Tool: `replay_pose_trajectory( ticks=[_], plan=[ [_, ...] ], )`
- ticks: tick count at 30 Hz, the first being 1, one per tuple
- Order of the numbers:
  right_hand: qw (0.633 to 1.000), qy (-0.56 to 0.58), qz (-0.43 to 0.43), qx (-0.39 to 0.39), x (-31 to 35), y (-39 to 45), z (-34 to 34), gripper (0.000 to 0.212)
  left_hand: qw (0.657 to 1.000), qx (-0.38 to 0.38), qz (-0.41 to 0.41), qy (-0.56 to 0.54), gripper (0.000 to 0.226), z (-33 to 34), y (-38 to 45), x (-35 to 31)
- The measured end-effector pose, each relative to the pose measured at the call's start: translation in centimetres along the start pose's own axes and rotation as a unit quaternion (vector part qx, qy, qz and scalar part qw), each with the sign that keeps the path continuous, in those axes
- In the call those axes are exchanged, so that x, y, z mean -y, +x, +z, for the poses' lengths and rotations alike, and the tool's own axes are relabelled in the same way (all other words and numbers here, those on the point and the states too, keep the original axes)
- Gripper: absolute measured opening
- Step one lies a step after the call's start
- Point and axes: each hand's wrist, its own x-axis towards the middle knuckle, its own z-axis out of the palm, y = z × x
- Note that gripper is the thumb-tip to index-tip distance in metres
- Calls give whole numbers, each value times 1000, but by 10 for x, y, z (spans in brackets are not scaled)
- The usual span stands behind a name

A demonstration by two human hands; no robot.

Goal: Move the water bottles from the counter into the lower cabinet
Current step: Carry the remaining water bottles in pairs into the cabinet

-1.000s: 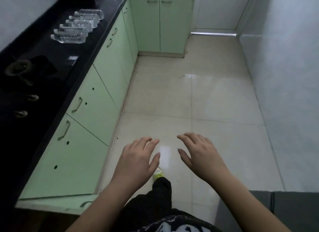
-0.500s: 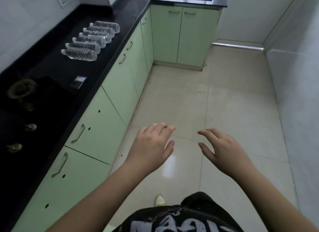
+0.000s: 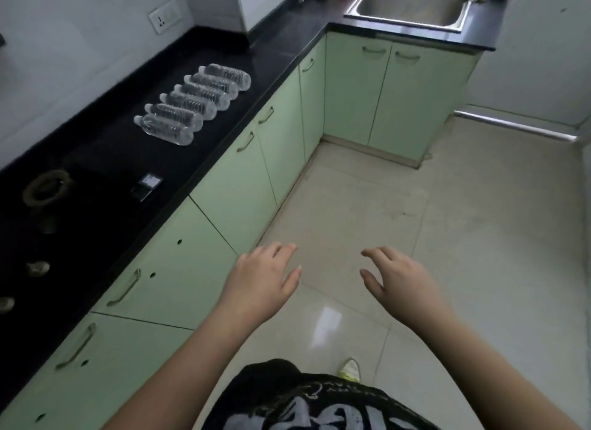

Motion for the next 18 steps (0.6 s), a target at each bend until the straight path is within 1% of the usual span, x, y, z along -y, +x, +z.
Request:
replay_pose_trajectory(
  ticks=[5, 8, 12, 14, 16, 18],
  plan=[
    [998, 22, -66, 5, 16, 87, -7, 38, 998, -32, -59, -16, 51, -9, 32, 23],
    [994, 24, -104, 3, 39, 141, -10, 38, 994, -37, -101, -25, 52, -13, 55, 51],
    [986, 2, -165, 18, 71, 219, -8, 37, 984, -73, -160, -36, 53, -12, 89, 106],
    [981, -28, -190, 20, 84, 256, -4, 37, 979, -67, -186, -42, 51, -11, 109, 136],
    [976, -58, -205, 32, 96, 290, -2, 37, 976, -45, -205, -56, 49, -13, 129, 167],
    [974, -71, -211, 43, 107, 322, -2, 36, 972, -40, -221, -65, 50, -16, 149, 194]
  ],
)
